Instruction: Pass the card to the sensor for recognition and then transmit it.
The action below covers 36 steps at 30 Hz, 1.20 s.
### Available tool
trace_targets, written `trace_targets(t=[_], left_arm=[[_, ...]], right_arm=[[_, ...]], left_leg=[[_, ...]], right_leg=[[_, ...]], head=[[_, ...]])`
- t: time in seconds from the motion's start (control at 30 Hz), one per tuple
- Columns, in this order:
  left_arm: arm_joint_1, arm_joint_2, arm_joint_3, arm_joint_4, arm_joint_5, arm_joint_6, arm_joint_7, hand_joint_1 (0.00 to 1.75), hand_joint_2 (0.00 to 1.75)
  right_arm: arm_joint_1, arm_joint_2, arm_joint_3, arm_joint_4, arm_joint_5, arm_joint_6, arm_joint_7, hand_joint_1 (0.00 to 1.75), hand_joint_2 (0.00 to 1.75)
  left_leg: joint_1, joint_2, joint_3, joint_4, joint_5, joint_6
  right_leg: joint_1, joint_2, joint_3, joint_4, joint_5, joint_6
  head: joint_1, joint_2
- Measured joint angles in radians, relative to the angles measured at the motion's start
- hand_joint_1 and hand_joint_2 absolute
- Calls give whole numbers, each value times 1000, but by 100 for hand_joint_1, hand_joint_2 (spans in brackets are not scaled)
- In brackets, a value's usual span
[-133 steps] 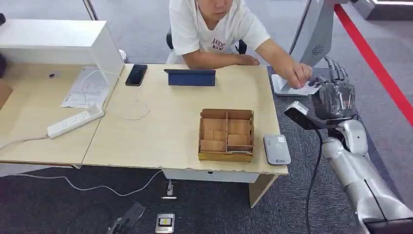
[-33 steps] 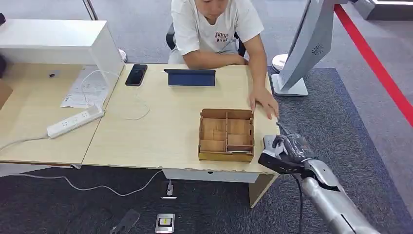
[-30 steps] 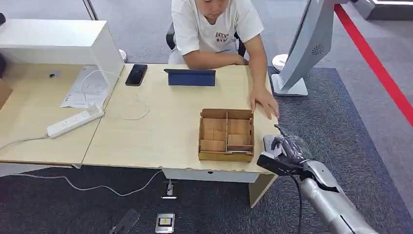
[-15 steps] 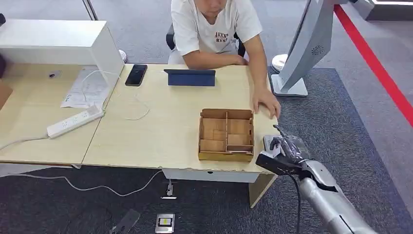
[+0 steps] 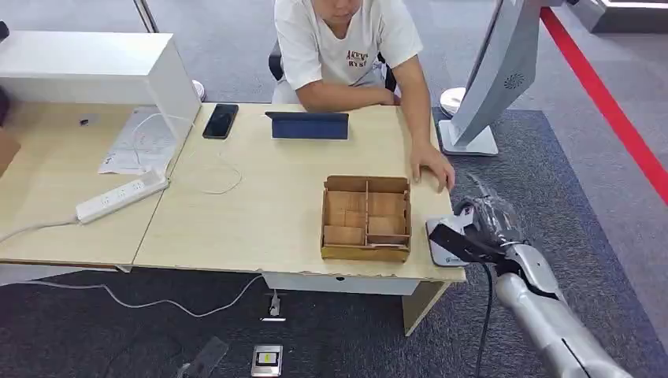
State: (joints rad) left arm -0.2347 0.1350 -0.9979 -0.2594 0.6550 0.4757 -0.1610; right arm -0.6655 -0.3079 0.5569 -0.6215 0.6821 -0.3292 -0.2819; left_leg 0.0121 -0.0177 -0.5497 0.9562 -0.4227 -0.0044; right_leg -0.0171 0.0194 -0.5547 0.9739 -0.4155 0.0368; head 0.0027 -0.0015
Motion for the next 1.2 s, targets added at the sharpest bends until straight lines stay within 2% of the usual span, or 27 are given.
trace_targets(t=[0.2,0.4,0.63,0.83,1.0,1.03,1.07,1.1,1.2], left_arm=[[-18,0,-2,0,-27,-2,6,0,0],[-35,-2,-3,0,-51,-23,20,0,0],[-50,-2,-5,0,-74,-50,27,0,0],[-60,-2,-7,0,-94,-64,37,0,0],[-69,-2,-11,0,-117,-75,50,0,0],[-72,-2,-11,0,-123,-78,55,0,0],[-74,-2,-13,0,-129,-79,58,0,0],[-77,-2,-16,0,-130,-82,62,0,0],[-85,-1,-23,0,-139,-85,69,0,0]], right_arm=[[-88,-32,-42,-69,12,16,6,175,175],[-172,-27,-50,-87,64,63,-14,175,175],[-267,77,-35,8,146,100,-45,175,175],[-322,165,-8,90,188,140,-19,175,175],[-341,199,10,135,192,144,1,175,175],[-343,201,12,145,192,143,4,162,175],[-343,202,14,150,192,143,6,5,175],[-343,203,16,158,191,141,6,0,175],[-342,203,20,175,191,134,10,0,175]], left_leg=[[0,0,0,0,0,0],[0,0,-1,0,0,0],[1,0,-1,0,1,0],[1,0,-1,0,1,0],[1,0,-1,0,1,0],[1,-1,-1,0,1,0],[1,-1,-1,0,1,0],[1,-1,-1,0,1,0],[0,-1,-1,0,1,0]], right_leg=[[0,0,0,0,1,0],[0,1,0,1,1,0],[1,1,-1,1,1,0],[1,1,-1,1,1,0],[1,1,-1,1,1,0],[1,1,-1,1,1,0],[1,0,-1,1,1,0],[0,0,-1,1,1,0],[0,1,-1,1,1,0]], head=[[0,0],[0,0],[0,0],[0,0],[0,0],[0,0],[0,0],[0,0],[0,0]])
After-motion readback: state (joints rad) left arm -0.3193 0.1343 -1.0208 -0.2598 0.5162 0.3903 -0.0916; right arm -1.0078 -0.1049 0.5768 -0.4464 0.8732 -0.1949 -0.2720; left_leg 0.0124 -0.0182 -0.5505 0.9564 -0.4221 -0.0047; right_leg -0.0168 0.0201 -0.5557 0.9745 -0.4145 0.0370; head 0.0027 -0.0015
